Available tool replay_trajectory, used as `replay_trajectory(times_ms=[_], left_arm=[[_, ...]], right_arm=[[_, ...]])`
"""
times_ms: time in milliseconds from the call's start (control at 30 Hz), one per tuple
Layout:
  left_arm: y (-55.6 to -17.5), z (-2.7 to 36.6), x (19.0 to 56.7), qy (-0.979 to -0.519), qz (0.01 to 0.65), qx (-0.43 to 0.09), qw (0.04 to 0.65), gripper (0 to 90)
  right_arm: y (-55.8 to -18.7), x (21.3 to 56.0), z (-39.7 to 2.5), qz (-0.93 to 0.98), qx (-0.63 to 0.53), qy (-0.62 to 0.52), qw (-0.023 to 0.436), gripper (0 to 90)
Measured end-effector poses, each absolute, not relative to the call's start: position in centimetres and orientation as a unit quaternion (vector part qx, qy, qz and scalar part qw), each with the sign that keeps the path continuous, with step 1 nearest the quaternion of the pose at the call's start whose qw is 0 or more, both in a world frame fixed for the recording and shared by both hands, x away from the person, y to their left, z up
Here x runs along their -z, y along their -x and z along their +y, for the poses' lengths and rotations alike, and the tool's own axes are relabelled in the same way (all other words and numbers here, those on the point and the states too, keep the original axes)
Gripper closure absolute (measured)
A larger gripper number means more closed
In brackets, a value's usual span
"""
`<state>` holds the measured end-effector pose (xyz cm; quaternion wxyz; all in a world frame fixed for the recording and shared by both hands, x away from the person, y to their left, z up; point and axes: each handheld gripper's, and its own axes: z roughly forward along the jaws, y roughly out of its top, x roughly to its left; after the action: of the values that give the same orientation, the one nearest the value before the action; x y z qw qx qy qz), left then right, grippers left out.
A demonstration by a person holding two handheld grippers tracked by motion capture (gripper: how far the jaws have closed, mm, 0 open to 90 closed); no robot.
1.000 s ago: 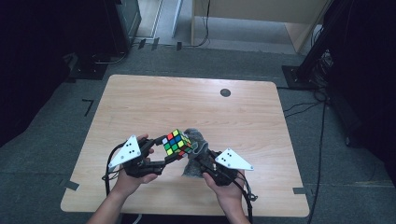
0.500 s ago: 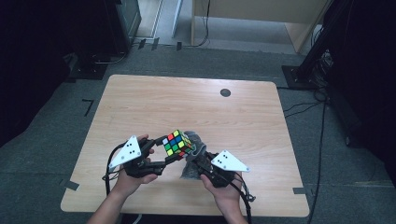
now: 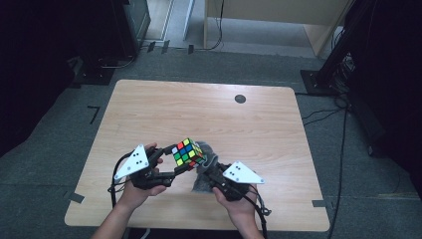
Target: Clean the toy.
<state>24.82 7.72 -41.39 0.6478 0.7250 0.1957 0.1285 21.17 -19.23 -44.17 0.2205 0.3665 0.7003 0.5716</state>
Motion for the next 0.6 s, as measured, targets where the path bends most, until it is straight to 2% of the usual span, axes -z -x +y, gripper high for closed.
replay_trajectory(times_ms=[100, 267, 400, 600], left_arm=[[-24.7, 7.4, 41.5, -0.725, 0.192, -0.124, 0.650, 33.9], [-24.8, 7.6, 41.4, -0.726, 0.195, -0.128, 0.647, 33.9], [-24.9, 7.9, 41.4, -0.721, 0.199, -0.128, 0.651, 33.9], [-24.9, 7.9, 41.4, -0.719, 0.201, -0.122, 0.655, 33.9]], right_arm=[[-20.9, 44.0, -19.0, 0.703, -0.579, -0.351, 0.217, 68.2], [-20.5, 45.2, -16.3, 0.755, -0.560, -0.294, 0.171, 67.9], [-20.3, 45.1, -15.9, 0.762, -0.548, -0.286, 0.191, 67.9], [-20.5, 44.1, -18.6, 0.701, -0.578, -0.347, 0.233, 68.4]])
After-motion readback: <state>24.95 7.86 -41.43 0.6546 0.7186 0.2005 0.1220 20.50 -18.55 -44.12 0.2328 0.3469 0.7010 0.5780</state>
